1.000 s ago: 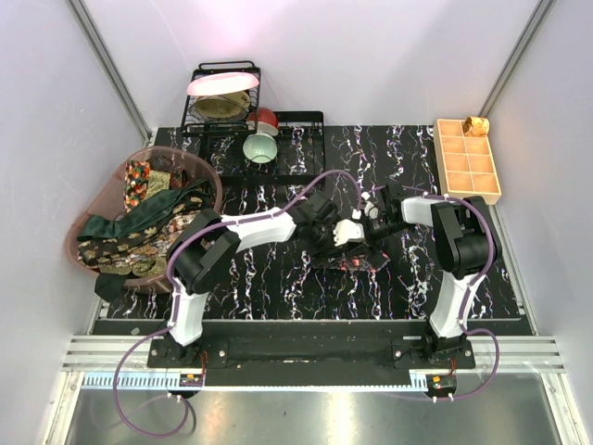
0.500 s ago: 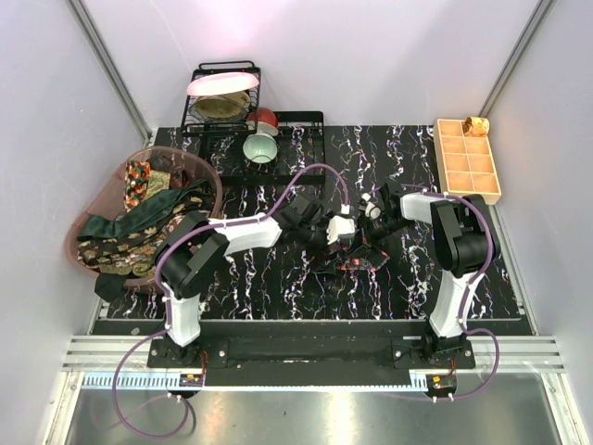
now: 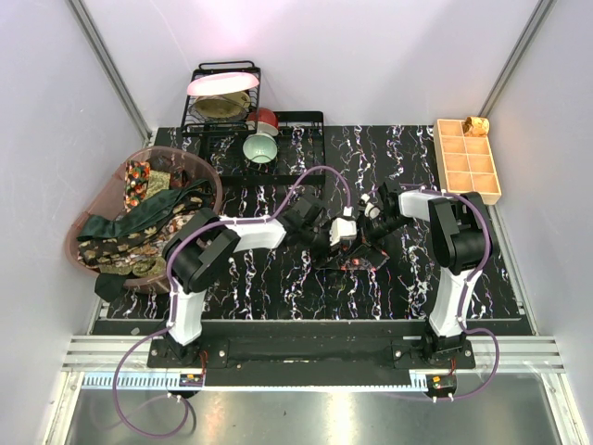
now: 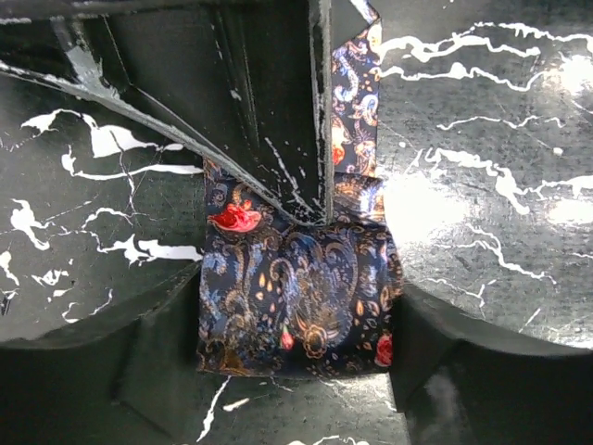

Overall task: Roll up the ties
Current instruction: Roll the tie at the center of the board.

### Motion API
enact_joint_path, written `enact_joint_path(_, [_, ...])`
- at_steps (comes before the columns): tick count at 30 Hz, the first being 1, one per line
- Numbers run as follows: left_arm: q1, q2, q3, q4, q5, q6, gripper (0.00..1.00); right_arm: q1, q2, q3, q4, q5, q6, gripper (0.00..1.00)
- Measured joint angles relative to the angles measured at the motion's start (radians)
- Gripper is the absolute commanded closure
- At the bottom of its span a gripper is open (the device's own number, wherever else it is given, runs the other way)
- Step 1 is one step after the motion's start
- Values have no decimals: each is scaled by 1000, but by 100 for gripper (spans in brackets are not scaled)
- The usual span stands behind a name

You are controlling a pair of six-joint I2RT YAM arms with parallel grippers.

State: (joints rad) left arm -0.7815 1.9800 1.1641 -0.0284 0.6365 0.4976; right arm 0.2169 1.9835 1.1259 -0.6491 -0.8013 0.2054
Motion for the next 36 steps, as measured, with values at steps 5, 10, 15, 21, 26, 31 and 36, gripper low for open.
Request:
enact_joint_path(5, [-18, 0, 14, -43, -22, 44, 60, -3, 10, 14, -16, -10, -10, 75])
enact_joint_path(10, [-78, -11, 56, -134, -165, 103, 59, -54, 9, 13, -51, -28, -67, 48])
enact_joint_path(15, [-114, 6, 129, -249, -262, 129, 58, -106, -31, -11, -53, -66, -123, 43])
enact_joint_path(21, [-117, 39, 203, -347, -270, 143, 51, -95, -71, -39, -12, -130, -124, 43])
enact_joint_path(26, [-117, 66, 259, -417, -269, 150, 52, -52, -69, -51, 44, -153, -101, 60])
enact_joint_path(31, [-113, 84, 294, -459, -262, 145, 45, -31, -51, -51, 62, -156, -78, 100])
enact_joint_path(36, [-92, 85, 294, -468, -229, 108, 26, -31, -45, -51, 46, -130, -77, 100])
